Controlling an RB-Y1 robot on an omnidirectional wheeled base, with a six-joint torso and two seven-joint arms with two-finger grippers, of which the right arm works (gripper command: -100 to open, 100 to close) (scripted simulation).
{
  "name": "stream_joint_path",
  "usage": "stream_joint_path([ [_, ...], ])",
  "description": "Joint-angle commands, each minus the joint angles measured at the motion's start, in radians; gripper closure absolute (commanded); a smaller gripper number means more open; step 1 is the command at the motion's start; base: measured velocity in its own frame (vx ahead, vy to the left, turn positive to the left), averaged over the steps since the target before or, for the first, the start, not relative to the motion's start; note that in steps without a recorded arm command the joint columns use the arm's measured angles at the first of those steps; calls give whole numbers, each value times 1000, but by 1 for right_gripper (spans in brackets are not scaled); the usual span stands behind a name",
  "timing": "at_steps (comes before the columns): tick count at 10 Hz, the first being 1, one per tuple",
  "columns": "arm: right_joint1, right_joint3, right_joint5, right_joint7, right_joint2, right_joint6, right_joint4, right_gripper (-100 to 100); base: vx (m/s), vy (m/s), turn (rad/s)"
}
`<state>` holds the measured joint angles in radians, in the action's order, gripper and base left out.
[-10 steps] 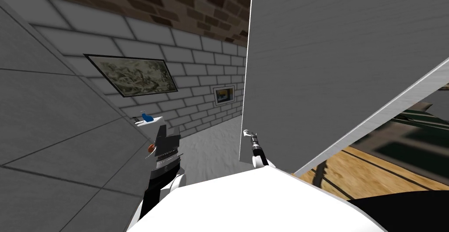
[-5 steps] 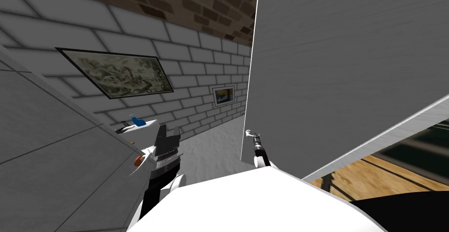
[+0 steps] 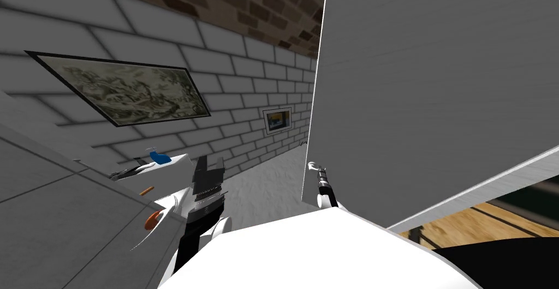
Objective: Push the door open
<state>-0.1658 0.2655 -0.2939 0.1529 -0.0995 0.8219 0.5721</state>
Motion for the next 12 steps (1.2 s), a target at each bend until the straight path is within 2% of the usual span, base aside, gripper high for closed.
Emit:
stream_joint_path([
  [1, 5, 21, -13, 7, -11, -4, 16, 100, 196, 25, -49],
  [6, 8, 68, -45, 25, -16, 1, 13, 100, 194, 25, -53],
  [7, 8, 68, -45, 25, -16, 1, 13, 100, 141, 23, -26],
  [8, 10, 84, -56, 31, -17, 2, 12, 100, 161, 32, -48],
  [12, 12, 111, -74, 41, -19, 4, 11, 100, 163, 30, -49],
])
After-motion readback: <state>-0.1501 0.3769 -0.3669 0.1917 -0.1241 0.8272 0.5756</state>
